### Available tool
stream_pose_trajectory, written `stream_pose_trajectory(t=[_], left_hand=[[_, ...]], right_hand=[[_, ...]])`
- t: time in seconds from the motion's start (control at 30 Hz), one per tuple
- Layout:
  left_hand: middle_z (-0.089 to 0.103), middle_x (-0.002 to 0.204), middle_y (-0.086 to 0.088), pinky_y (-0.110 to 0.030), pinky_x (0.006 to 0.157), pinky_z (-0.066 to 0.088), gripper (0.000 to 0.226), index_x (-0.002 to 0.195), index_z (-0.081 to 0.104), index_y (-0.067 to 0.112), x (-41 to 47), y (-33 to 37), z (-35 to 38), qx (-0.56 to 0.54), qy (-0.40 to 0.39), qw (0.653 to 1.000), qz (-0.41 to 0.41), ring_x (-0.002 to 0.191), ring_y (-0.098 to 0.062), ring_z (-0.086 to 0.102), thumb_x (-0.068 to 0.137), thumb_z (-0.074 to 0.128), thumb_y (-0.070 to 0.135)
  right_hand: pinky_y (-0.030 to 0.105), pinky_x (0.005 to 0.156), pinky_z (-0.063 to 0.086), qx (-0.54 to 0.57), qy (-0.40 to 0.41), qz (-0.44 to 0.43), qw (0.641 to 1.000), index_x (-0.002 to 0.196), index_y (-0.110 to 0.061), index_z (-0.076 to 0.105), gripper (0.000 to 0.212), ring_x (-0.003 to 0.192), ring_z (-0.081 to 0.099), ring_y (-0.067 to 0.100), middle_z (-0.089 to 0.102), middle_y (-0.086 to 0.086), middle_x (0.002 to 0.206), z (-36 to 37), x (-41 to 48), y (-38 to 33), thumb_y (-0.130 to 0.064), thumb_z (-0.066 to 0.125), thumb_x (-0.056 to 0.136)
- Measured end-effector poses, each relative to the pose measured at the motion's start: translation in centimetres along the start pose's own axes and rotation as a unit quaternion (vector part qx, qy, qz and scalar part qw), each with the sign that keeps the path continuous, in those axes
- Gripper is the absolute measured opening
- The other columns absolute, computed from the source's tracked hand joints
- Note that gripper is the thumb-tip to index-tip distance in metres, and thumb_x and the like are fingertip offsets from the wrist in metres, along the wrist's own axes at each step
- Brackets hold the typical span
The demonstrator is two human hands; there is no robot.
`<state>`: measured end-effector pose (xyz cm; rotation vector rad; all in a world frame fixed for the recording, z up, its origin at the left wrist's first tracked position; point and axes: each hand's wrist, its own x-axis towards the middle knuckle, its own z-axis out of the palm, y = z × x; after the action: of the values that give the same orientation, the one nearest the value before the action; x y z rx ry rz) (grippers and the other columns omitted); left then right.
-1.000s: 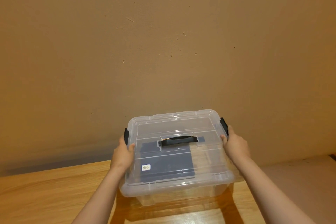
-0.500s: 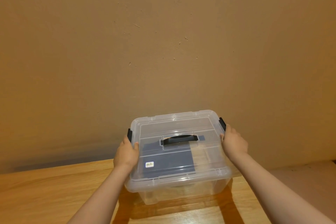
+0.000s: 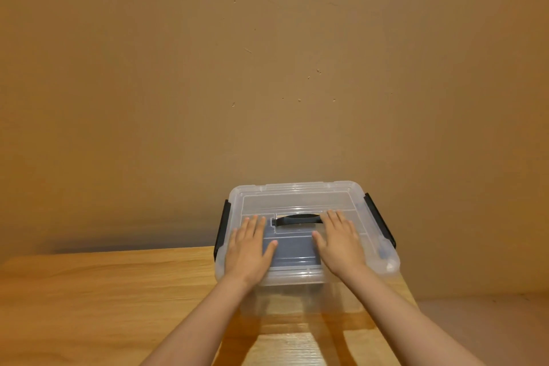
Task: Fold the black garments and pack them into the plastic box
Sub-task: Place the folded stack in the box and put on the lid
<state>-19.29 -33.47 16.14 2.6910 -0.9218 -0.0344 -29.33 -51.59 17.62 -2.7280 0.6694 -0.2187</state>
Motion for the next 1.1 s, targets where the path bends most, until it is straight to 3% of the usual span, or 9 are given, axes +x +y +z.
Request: stream_pose_trajectory(t=[0.1,0.17,0.27,0.33,0.47,0.73,0.8,0.87,1.1], left_hand=[[-0.004,0.164,0.004,-0.037,0.122,-0.002,0.067,0.156,0.004,0.024,-0.9,0.1,0.2,0.035,-0.055,0.998,-0.023,0.15,-0.014,-0.009,0.1,0.022,0.057],[-0.005,0.164,0.005,-0.036,0.122,-0.001,0.068,0.156,0.003,0.026,-1.2,-0.2,0.1,0.037,-0.067,0.997,-0.026,0.15,-0.013,-0.009,0.1,0.023,0.058],[-0.004,0.163,0.007,-0.035,0.122,-0.001,0.069,0.156,0.004,0.028,-1.8,-1.1,-0.1,0.027,-0.066,0.997,-0.027,0.15,-0.011,-0.009,0.099,0.025,0.06],[-0.002,0.163,0.008,-0.035,0.121,0.0,0.068,0.156,0.006,0.029,-2.3,-2.0,-0.3,0.021,-0.06,0.998,-0.029,0.15,-0.01,-0.007,0.098,0.026,0.06],[0.004,0.163,0.009,-0.033,0.121,0.002,0.064,0.155,0.013,0.03,-3.2,-3.6,-1.1,-0.008,-0.048,0.998,-0.04,0.15,-0.009,-0.002,0.099,0.028,0.057],[0.006,0.163,0.007,-0.03,0.121,0.007,0.069,0.155,0.015,0.027,-5.2,-8.4,-2.8,-0.029,-0.019,0.997,-0.068,0.15,-0.009,0.003,0.097,0.037,0.058],[0.008,0.163,0.008,-0.03,0.121,0.008,0.069,0.155,0.016,0.028,-5.9,-10.3,-3.4,-0.027,-0.006,0.997,-0.072,0.15,-0.008,0.003,0.097,0.037,0.059],[0.008,0.163,0.009,-0.029,0.12,0.009,0.069,0.155,0.016,0.029,-6.4,-12.7,-4.1,-0.017,0.007,0.997,-0.076,0.149,-0.007,0.004,0.097,0.037,0.06],[0.007,0.162,0.012,-0.027,0.119,0.007,0.087,0.155,0.015,0.032,-6.7,-21.0,-5.8,0.001,0.027,0.996,-0.08,0.149,-0.005,0.001,0.08,0.011,0.076]], right_hand=[[0.041,0.119,-0.005,-0.055,-0.083,0.005,0.995,0.155,-0.027,0.011,0.078,0.149,-0.01,0.02,-0.004,0.003,0.163,1.4,-1.2,-1.5,-0.069,0.003,0.089],[0.043,0.118,-0.007,-0.081,-0.102,0.007,0.991,0.155,-0.029,0.009,0.09,0.148,-0.014,0.021,-0.01,0.004,0.162,1.6,-1.6,-1.9,-0.074,-0.008,0.079],[0.046,0.119,-0.007,-0.085,-0.114,0.002,0.99,0.155,-0.028,0.008,0.076,0.148,-0.016,0.023,-0.012,0.005,0.162,1.7,-2.0,-2.7,-0.069,0.009,0.092],[0.047,0.119,-0.007,-0.089,-0.127,0.0,0.988,0.155,-0.027,0.007,0.083,0.147,-0.018,0.024,-0.013,0.005,0.161,1.9,-2.6,-3.5,-0.073,0.004,0.087],[0.05,0.119,-0.008,-0.095,-0.135,-0.015,0.986,0.155,-0.026,0.004,0.074,0.146,-0.02,0.027,-0.016,0.008,0.161,2.6,-3.5,-5.5,-0.067,0.014,0.095],[0.051,0.119,-0.008,-0.09,-0.141,-0.031,0.985,0.155,-0.027,0.004,0.074,0.146,-0.021,0.028,-0.016,0.008,0.16,4.2,-4.2,-10.5,-0.068,0.014,0.094],[0.051,0.118,-0.009,-0.084,-0.14,-0.037,0.986,0.155,-0.028,0.003,0.092,0.146,-0.022,0.029,-0.017,0.007,0.16,4.9,-4.4,-12.6,-0.079,-0.006,0.079],[0.052,0.117,-0.009,-0.081,-0.14,-0.045,0.986,0.155,-0.028,0.002,0.125,0.146,-0.022,0.03,-0.017,0.007,0.16,5.9,-4.5,-15.1,-0.083,-0.033,0.048],[0.052,0.117,-0.008,-0.1,-0.108,-0.059,0.987,0.154,-0.029,0.002,0.13,0.146,-0.02,0.031,-0.016,0.006,0.161,9.6,-3.2,-22.6,-0.073,-0.043,0.04]])
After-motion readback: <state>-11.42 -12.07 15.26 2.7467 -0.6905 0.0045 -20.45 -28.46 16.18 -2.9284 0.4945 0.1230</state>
